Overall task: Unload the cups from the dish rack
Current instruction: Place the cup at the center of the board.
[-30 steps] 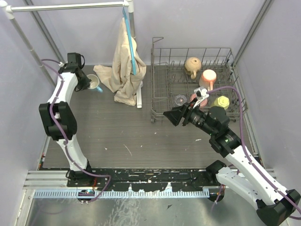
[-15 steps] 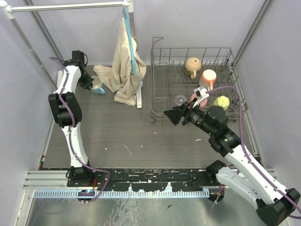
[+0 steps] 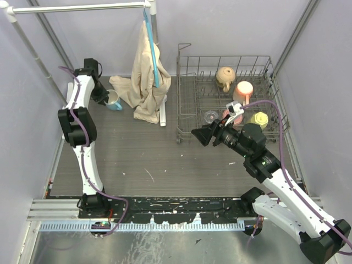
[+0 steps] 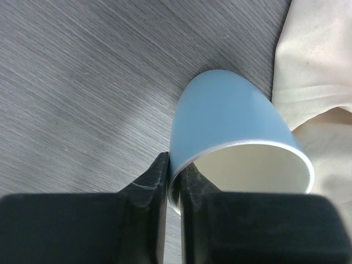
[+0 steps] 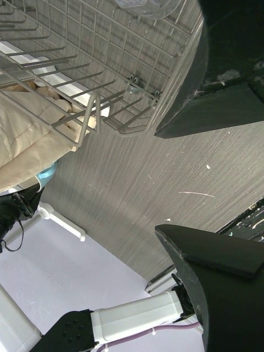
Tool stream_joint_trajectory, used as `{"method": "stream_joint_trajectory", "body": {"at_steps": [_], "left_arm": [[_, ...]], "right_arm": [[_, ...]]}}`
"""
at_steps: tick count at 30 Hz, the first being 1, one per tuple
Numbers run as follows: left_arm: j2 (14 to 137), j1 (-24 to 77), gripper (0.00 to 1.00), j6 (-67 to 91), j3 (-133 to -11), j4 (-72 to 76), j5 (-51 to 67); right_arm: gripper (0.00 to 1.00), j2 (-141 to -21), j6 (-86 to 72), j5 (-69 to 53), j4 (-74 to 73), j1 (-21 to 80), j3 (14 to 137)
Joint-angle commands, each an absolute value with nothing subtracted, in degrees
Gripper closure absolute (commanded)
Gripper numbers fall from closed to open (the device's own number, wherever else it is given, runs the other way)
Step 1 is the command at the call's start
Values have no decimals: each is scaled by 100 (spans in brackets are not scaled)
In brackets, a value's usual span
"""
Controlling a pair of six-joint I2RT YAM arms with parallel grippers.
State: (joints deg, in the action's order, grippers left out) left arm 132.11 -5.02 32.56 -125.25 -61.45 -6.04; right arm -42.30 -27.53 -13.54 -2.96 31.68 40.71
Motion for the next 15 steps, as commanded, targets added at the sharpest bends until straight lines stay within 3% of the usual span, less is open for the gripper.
{"method": "stream_joint_trajectory", "body": {"at_steps": [1,2,7,11,15], "left_arm": [[13240,-537,75,3195,-12604,-6137,-498],[13241,-544,68,3199,-12610,-6131,-483],[13245,-549,56,3206,-12623,-6136,-469],[13204,-568,55,3215,-12619,-6102,-431],[13093,-588,39,3234,-12610,-6066,-298]], "right_arm": [[30,-4193,-2777,-1257,-63,3164,4106],[30,-4199,-2785,-1259,-63,3164,4105],[30,-4227,-2819,-1257,-67,3164,4113],[30,-4236,-2821,-1243,-70,3164,4114],[30,-4270,-2821,-1213,-75,3164,4163]]}}
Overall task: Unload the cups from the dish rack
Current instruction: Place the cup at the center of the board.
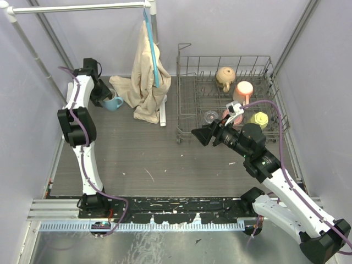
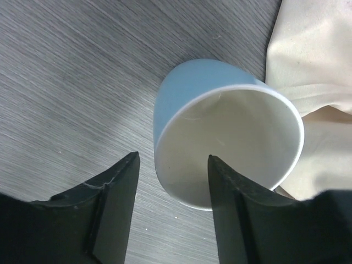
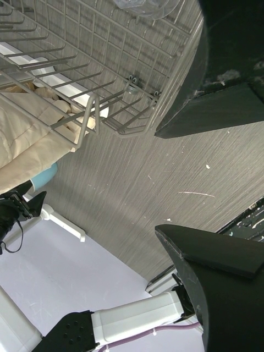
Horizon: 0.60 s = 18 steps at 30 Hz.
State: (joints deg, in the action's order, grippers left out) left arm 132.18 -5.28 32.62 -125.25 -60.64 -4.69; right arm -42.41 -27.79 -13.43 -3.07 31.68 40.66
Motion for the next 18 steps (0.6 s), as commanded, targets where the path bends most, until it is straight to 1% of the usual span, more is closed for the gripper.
{"method": "stream_joint_trajectory", "body": {"at_steps": [1,3,5,11,14,18], "left_arm": [[13049,-590,36,3222,-12598,-6012,-227],[12917,-605,33,3226,-12581,-5951,-156],[12793,-615,26,3209,-12599,-5901,-105],[12308,-629,24,3341,-12613,-5964,80],[11723,-627,22,3529,-12000,-5630,413],[10618,-605,20,3850,-10763,-4917,877]], "right_arm": [[30,-4286,-2817,-1205,-85,3164,4180],[30,-4314,-2829,-1192,-93,3164,4208],[30,-4330,-2851,-1197,-91,3164,4227],[30,-4331,-2886,-1102,-116,3164,4255],[30,-4371,-2821,-983,-202,3164,4353],[30,-4477,-2771,-910,-196,3164,4549]]}}
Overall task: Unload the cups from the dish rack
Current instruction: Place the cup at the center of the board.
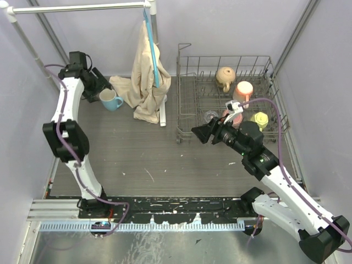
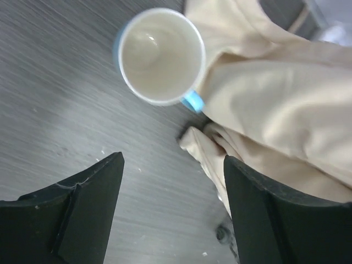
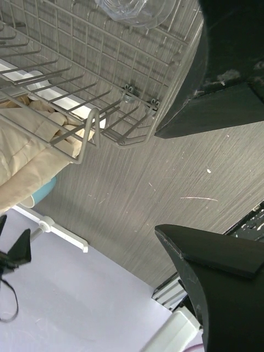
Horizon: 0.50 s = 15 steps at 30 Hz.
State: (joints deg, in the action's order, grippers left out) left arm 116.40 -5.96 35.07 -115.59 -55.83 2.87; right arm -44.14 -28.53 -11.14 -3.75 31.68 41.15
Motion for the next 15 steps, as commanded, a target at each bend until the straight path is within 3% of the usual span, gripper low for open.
{"method": "stream_joint_trajectory", "body": {"at_steps": [1,15], "left_arm": [[10362,-582,19,3895,-10479,-4780,941],[6997,1060,16,3908,-7533,-3357,353]], "right_arm": [[30,-4508,-2755,-900,-187,3164,4597],[30,-4994,-2250,510,-883,3164,5589]]}}
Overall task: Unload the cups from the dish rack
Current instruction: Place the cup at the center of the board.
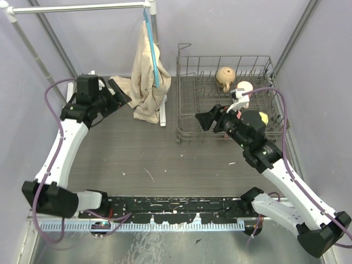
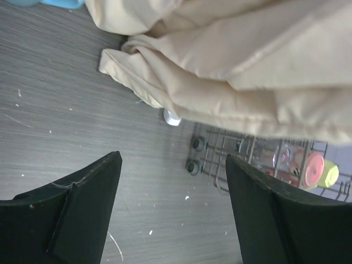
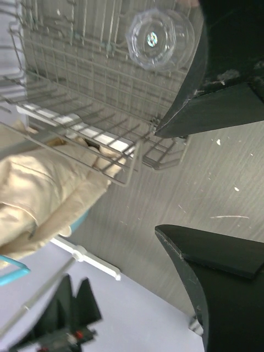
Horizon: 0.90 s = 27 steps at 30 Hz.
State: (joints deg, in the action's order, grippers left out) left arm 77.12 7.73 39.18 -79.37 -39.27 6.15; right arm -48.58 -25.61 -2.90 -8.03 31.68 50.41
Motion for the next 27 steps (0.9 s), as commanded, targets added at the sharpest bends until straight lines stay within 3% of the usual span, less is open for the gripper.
{"method": "stream_joint_trajectory", "body": {"at_steps": [1,8,14,20,27], "left_arm": [[6807,1184,16,3892,-7383,-3316,300],[5945,1986,16,3694,-6491,-3075,-92],[5742,2048,16,3620,-6069,-3001,47],[5642,2061,15,3504,-5937,-3010,86],[5515,2057,15,3507,-5709,-2901,373]], "right_arm": [[30,-5076,-2204,667,-907,3164,5669],[30,-6147,-1703,1798,-1241,3120,6655],[29,-7124,-1448,2451,-1388,2836,7371],[30,-7929,-1978,1483,-1597,1552,7920],[29,-8730,-2145,1371,-1837,801,8326]]}}
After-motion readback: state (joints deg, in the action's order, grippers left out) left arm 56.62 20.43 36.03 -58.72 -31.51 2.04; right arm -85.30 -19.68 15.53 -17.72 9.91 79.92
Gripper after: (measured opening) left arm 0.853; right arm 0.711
